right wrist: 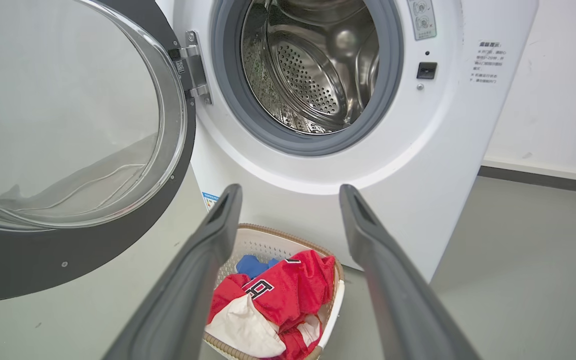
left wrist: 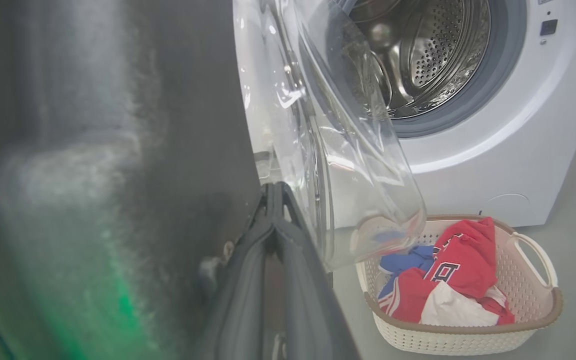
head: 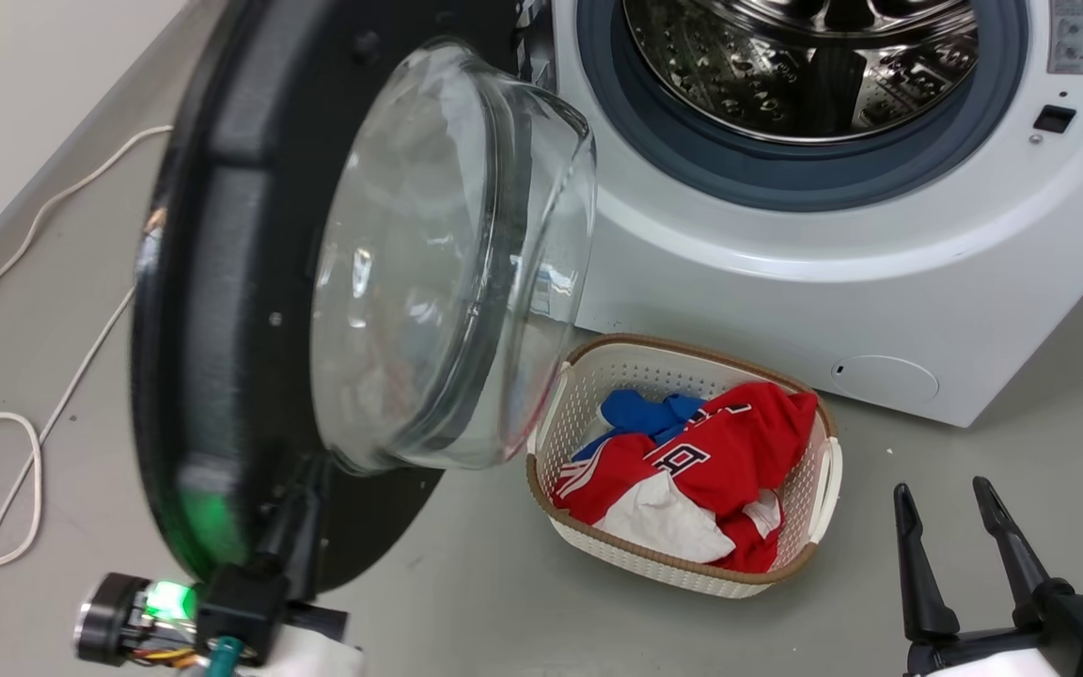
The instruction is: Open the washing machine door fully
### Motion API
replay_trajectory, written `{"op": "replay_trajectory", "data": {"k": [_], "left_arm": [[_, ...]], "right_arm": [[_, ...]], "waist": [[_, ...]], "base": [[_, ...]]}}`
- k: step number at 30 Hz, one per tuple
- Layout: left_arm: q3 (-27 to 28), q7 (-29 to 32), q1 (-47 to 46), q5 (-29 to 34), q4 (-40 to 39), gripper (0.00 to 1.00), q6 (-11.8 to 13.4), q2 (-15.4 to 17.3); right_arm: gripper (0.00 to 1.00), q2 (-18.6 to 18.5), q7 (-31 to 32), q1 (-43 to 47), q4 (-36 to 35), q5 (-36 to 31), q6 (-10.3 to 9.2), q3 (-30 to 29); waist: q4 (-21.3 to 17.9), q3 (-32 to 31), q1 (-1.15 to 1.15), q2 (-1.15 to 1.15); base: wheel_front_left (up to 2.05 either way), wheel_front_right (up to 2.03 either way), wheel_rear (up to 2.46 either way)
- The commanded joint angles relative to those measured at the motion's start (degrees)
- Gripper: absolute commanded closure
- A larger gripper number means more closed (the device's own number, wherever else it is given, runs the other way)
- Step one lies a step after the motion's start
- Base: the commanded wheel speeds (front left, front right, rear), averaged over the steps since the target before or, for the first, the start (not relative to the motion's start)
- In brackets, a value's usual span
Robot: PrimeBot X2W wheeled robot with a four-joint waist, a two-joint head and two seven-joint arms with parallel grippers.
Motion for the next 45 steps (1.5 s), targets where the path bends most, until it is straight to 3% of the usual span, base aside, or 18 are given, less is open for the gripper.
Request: {"op": "replay_trajectory", "data": {"k": [1, 21, 38, 45], "left_arm": [[1.8, 0.2, -1.1, -0.7, 0.7, 1.00, 0.6, 0.7], [17.6, 0.1, -5.3, -6.0, 5.0, 1.00, 3.0, 2.5], [29.4, 0.1, -15.1, -8.0, 14.6, 1.00, -0.9, 4.0], [33.2, 0.1, -20.6, -8.6, 20.2, 1.00, -3.2, 6.1]], "right_arm": [[0.00, 0.1, -0.1, -0.9, -0.2, -0.6, -0.01, 0.0], [0.00, 0.1, -0.1, -3.7, -1.0, -3.1, -0.01, -0.9], [0.00, -1.6, -0.1, -7.1, -1.8, -4.1, -0.01, -0.9], [0.00, -2.2, -0.1, -8.2, -2.0, -4.1, -0.01, -1.0]], "waist": [[0.1, 0.6, 0.00, 0.00], [-1.6, 7.0, 0.00, 0.00], [-3.0, 13.0, 0.00, 0.00], [-4.3, 15.2, 0.00, 0.00]], "base": [[0.00, 0.00, 0.00], [0.00, 0.00, 0.00], [0.00, 0.00, 0.00], [0.00, 0.00, 0.00]]}}
